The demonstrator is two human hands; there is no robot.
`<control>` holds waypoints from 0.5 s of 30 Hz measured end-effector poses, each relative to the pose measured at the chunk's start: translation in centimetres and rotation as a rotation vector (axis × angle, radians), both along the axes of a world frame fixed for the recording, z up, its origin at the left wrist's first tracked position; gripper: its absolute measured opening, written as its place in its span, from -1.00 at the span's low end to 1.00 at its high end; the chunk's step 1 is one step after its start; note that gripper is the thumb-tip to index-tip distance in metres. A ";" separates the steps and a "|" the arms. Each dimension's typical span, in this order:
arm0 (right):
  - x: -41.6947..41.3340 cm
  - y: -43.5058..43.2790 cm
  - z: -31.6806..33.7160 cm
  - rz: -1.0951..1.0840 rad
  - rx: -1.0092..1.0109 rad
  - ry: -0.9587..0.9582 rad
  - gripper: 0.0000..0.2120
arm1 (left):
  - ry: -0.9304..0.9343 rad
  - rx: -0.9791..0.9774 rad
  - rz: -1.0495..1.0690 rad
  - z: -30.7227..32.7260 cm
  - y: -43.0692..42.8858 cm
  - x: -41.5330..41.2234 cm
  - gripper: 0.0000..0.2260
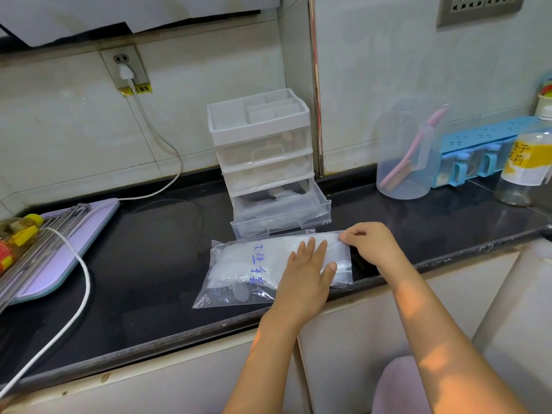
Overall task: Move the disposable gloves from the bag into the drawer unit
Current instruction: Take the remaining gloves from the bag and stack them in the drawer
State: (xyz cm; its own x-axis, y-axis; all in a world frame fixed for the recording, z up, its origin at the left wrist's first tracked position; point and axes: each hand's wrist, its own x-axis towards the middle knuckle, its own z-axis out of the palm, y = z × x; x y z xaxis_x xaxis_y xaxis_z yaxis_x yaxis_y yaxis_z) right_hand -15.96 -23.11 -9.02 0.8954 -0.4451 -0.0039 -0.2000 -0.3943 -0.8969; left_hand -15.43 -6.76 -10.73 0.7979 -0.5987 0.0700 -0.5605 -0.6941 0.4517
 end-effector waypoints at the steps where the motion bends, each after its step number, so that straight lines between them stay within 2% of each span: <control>1: -0.2 -0.1 0.2 0.009 0.047 -0.031 -0.90 | -0.010 0.016 0.001 0.0 0.0 0.0 -0.53; 6: -0.7 -0.9 0.7 -0.052 0.247 -0.148 -0.87 | -0.047 0.085 0.021 -0.2 -0.3 0.0 -0.51; 12: -0.8 -3.4 1.5 -0.296 0.574 -0.279 -0.85 | -0.039 0.103 0.046 -0.2 -0.5 0.0 -0.49; 15: -0.8 -3.6 3.4 -0.208 0.503 -0.402 -0.79 | 0.076 0.032 0.046 0.5 -0.4 -0.2 -0.48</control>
State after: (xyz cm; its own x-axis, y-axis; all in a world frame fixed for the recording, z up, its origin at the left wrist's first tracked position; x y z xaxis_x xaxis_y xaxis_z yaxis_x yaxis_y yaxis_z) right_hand -16.75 -26.69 -5.57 0.7665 -0.6394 0.0602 0.1612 0.1008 -0.9818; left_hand -15.62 -7.18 -10.22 0.8270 -0.5621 -0.0102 -0.4924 -0.7330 0.4693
